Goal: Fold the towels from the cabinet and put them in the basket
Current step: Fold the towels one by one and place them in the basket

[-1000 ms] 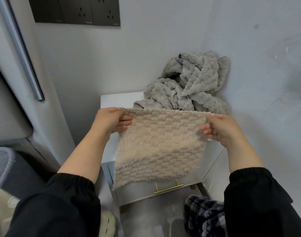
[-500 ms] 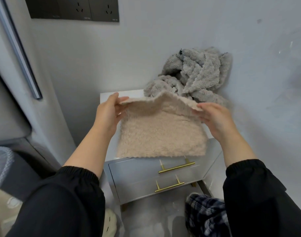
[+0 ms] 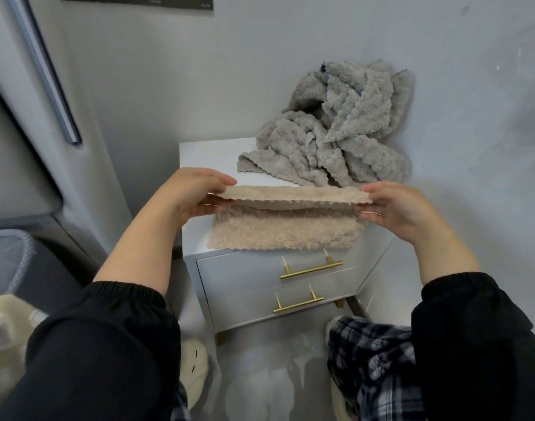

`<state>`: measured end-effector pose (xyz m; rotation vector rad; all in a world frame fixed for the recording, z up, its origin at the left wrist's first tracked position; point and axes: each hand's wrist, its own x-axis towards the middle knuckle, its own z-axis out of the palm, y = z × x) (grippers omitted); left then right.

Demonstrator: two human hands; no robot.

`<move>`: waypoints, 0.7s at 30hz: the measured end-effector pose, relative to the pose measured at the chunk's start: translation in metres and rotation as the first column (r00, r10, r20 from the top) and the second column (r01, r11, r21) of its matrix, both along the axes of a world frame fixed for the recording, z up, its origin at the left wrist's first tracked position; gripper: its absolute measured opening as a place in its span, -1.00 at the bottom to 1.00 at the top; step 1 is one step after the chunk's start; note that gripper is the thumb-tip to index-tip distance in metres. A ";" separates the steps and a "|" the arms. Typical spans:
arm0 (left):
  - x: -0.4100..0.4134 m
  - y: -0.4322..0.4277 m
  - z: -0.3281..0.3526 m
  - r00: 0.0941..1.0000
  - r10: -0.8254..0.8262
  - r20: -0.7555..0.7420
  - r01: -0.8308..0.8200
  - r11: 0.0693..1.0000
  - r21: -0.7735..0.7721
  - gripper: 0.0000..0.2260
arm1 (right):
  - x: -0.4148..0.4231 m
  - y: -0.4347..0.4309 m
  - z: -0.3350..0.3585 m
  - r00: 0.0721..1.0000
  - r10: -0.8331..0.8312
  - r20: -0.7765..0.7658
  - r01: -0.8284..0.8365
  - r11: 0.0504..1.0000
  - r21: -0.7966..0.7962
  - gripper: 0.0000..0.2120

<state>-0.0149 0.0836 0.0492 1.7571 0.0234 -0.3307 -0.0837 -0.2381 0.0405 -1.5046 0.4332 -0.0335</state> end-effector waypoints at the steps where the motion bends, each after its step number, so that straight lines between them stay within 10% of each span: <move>1: 0.000 0.002 -0.001 0.999 -0.040 0.013 0.039 0.995 0.090 -0.75 | -0.001 -0.001 -0.003 0.999 0.017 -0.037 -0.020 0.998 -0.062 -0.74; 8: -0.006 -0.002 -0.016 0.978 -0.207 -0.005 0.170 0.786 0.594 -0.75 | -0.009 0.004 -0.018 0.959 0.119 -0.257 -0.219 0.886 -0.409 -0.80; 21: -0.010 -0.010 -0.005 0.947 -0.317 0.045 0.136 0.526 0.839 -0.86 | -0.012 0.010 -0.023 0.906 -0.063 -0.419 -0.273 0.670 -0.691 -0.81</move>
